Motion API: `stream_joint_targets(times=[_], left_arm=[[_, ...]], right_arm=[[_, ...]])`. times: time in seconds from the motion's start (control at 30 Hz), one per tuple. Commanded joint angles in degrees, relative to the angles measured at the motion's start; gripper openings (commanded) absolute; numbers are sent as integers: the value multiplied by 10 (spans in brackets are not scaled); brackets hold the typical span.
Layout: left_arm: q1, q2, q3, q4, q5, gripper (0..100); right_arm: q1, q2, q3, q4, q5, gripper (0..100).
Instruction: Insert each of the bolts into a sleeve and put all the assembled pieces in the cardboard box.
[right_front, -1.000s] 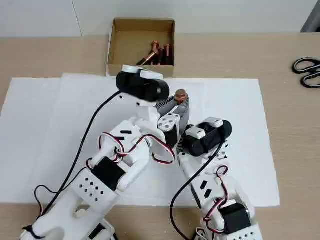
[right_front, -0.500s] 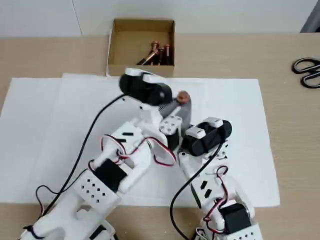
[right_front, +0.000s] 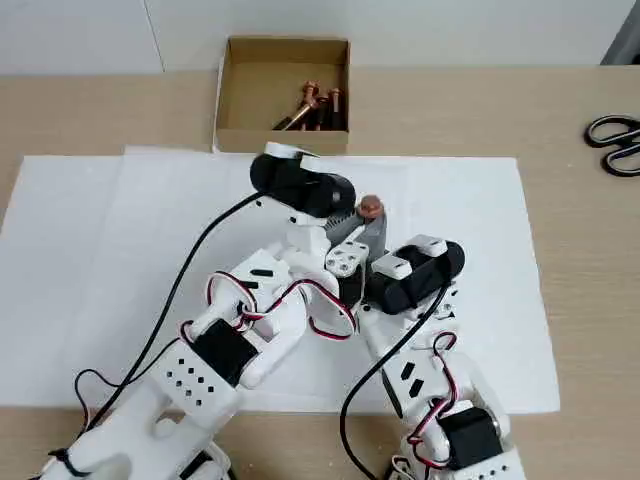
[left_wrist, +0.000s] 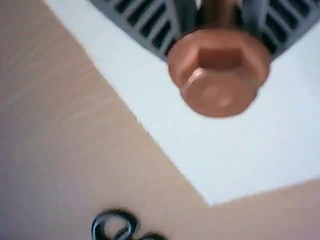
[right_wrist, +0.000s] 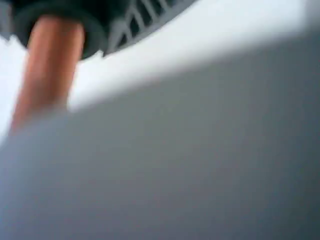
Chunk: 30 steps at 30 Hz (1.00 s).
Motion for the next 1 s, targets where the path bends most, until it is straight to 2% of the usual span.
stream_joint_targets(times=[0.0,0.47,0.53,0.73,0.97], left_arm=[[3,-16,-3,29,-7,6],[16,-17,51,35,-6,10],[15,-20,51,35,-6,46],[6,-21,49,37,-4,243],[-44,-23,42,38,-4,265]], right_arm=[[7,-7,-8,-14,-6,4],[7,-7,-7,-13,-5,4],[7,-7,-7,-13,-5,4],[7,-7,-7,-12,-5,4],[6,-7,-6,-11,-5,4]])
